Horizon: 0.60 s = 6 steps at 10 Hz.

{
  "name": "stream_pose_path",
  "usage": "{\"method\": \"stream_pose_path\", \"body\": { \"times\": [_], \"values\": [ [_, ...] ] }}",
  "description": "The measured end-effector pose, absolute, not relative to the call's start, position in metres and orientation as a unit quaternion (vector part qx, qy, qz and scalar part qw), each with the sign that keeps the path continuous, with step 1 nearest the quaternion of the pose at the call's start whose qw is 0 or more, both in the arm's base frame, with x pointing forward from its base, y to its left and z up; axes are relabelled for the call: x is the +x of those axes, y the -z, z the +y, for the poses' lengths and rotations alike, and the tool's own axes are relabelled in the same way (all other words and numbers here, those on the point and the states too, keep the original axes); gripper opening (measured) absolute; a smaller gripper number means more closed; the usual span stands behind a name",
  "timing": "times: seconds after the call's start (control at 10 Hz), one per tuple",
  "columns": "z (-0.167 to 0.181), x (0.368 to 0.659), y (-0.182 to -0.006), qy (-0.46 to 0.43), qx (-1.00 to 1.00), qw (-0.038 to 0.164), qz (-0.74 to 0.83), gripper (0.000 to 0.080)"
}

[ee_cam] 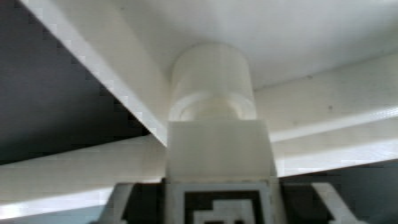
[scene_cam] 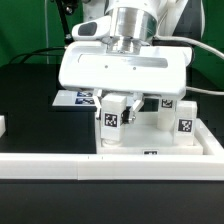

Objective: Assemble square table

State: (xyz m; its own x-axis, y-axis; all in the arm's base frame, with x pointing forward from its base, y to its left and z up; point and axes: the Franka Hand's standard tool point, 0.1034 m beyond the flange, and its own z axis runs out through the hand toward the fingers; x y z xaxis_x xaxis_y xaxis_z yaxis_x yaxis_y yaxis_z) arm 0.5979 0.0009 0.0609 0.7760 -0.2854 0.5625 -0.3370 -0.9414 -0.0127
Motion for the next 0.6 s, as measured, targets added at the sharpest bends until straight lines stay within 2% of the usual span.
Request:
{"method": "stream_pose_path", "body": {
  "times": [0.1, 0.3, 0.4, 0.5, 0.6],
  "values": [
    [0.0011, 0.5968, -0.0591, -0.287, 0.943, 0.045, -0.163, 0.0287],
    [0.001, 0.5969, -0.0592, -0.287, 0.944, 0.046, -0.159, 0.0592],
    [0.001, 0.597, -0.0593, -0.287, 0.944, 0.047, -0.158, 0.0592],
    [0.001, 0.5972, -0.0594, -0.287, 0.944, 0.047, -0.157, 0.0636],
    [0.001, 0.5973, -0.0595, -0.287, 0.944, 0.047, -0.156, 0.0647]
  ]
}}
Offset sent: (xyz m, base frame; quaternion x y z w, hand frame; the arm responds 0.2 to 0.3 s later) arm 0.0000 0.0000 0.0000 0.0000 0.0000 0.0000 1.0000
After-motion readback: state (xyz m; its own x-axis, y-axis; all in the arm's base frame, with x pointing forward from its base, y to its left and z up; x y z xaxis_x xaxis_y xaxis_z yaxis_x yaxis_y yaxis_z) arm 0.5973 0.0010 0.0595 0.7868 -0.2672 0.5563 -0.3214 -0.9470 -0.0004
